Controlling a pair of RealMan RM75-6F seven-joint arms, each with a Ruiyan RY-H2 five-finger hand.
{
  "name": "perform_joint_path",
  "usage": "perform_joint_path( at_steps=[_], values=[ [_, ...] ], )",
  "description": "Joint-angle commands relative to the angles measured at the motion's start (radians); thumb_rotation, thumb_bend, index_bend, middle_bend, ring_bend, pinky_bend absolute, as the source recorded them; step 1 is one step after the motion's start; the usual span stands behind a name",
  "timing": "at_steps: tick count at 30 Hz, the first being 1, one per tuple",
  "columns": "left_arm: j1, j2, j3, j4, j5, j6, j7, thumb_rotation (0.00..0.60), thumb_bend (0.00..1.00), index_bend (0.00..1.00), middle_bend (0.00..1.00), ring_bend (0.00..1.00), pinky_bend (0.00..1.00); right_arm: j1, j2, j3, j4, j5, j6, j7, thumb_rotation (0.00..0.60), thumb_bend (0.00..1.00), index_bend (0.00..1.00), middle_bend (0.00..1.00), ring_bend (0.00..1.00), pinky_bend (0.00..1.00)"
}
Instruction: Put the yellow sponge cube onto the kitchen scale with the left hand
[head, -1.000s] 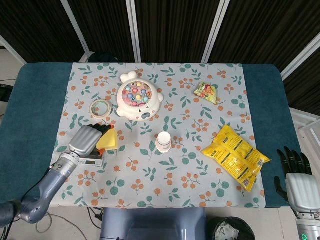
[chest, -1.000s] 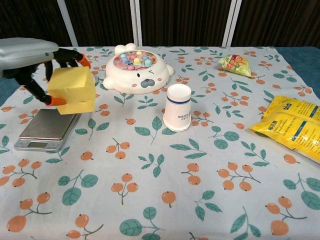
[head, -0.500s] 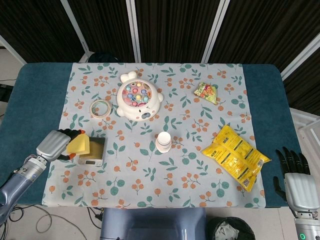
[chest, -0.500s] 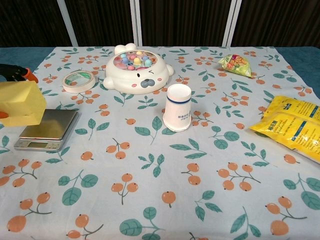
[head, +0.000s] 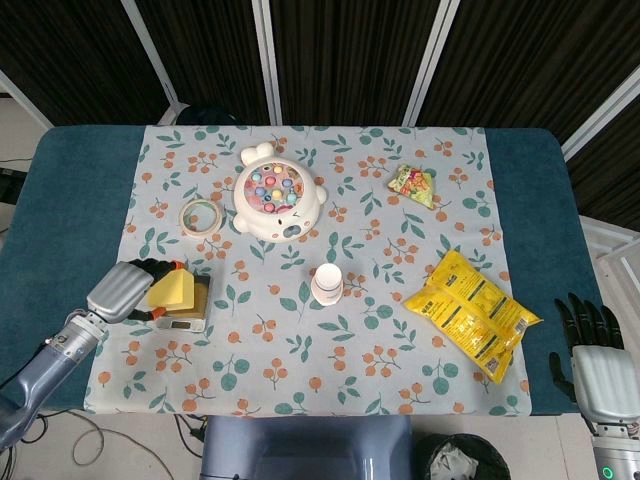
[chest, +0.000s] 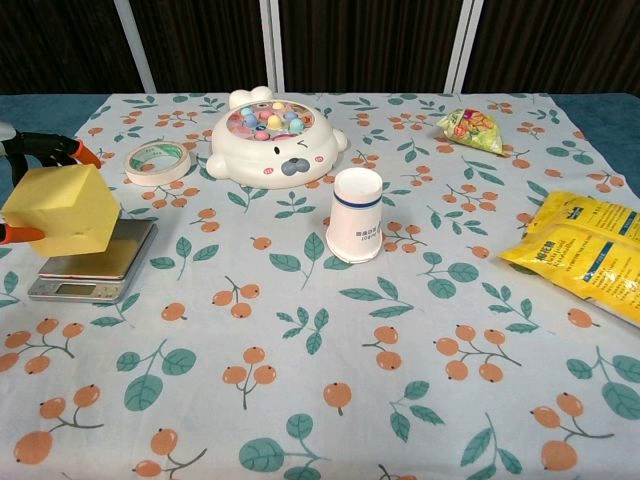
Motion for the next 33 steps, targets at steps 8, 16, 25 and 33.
perform_joint_path(
  at_steps=[8,16,25,33],
  values=[
    [-0.009,-0.016,-0.003,0.006,0.000,-0.043,0.018,0.600,0.30,0.21,0.35,0.25,0.40,-0.001,0.005,0.000,-0.003,0.005,-0.002,-0.005,0.600,0.56,0.00,0.03,0.03,0.00],
    [-0.023,-0.012,-0.007,-0.008,-0.016,-0.100,0.048,0.600,0.13,0.12,0.18,0.06,0.21,-0.001,0.007,0.001,-0.006,0.005,0.000,-0.005,0.600,0.56,0.00,0.03,0.02,0.00],
    [-0.042,0.091,-0.046,-0.160,-0.117,-0.191,0.185,0.600,0.07,0.04,0.00,0.00,0.03,-0.006,0.011,0.004,-0.002,0.009,0.008,0.001,0.600,0.56,0.00,0.03,0.02,0.00],
    [0.074,0.204,-0.094,-0.340,-0.108,0.094,0.319,0.600,0.07,0.03,0.00,0.00,0.03,-0.011,0.011,-0.002,-0.007,0.001,0.014,-0.006,0.600,0.56,0.00,0.03,0.02,0.00]
  ],
)
